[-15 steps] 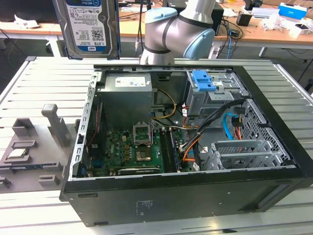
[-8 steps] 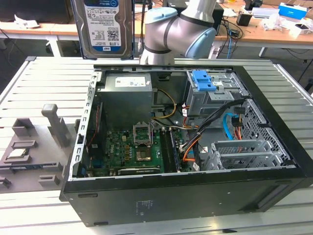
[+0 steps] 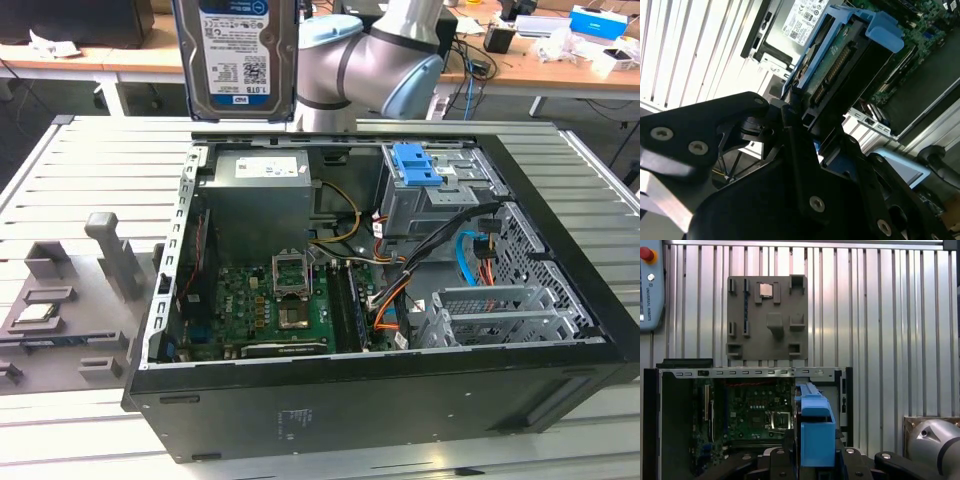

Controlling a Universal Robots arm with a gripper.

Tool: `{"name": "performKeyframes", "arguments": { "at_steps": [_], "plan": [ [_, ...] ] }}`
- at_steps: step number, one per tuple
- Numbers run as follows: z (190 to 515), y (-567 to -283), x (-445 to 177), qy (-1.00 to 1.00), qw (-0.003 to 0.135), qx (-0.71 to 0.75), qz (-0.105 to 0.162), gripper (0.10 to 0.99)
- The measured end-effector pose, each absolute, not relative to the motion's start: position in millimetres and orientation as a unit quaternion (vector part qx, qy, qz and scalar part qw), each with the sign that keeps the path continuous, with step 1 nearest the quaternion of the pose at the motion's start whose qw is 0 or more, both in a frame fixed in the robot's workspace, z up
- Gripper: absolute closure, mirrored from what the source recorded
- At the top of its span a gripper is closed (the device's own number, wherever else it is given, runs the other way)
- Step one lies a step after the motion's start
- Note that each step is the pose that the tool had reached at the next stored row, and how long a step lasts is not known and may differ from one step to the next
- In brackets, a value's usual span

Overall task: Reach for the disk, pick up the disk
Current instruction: 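Pick up the disk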

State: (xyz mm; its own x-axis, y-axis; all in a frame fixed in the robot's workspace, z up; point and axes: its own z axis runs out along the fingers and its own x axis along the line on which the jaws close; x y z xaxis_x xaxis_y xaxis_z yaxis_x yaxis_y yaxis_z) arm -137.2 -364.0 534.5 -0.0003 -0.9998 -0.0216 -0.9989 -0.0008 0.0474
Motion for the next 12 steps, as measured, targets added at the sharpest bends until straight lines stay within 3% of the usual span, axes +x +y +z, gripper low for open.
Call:
{"name": "performKeyframes", "arguments": {
  "at_steps": [12],
  "plan": [
    [534,-363,-74,-0.707,0.01,0.707,-0.025,0.722]
  ]
}}
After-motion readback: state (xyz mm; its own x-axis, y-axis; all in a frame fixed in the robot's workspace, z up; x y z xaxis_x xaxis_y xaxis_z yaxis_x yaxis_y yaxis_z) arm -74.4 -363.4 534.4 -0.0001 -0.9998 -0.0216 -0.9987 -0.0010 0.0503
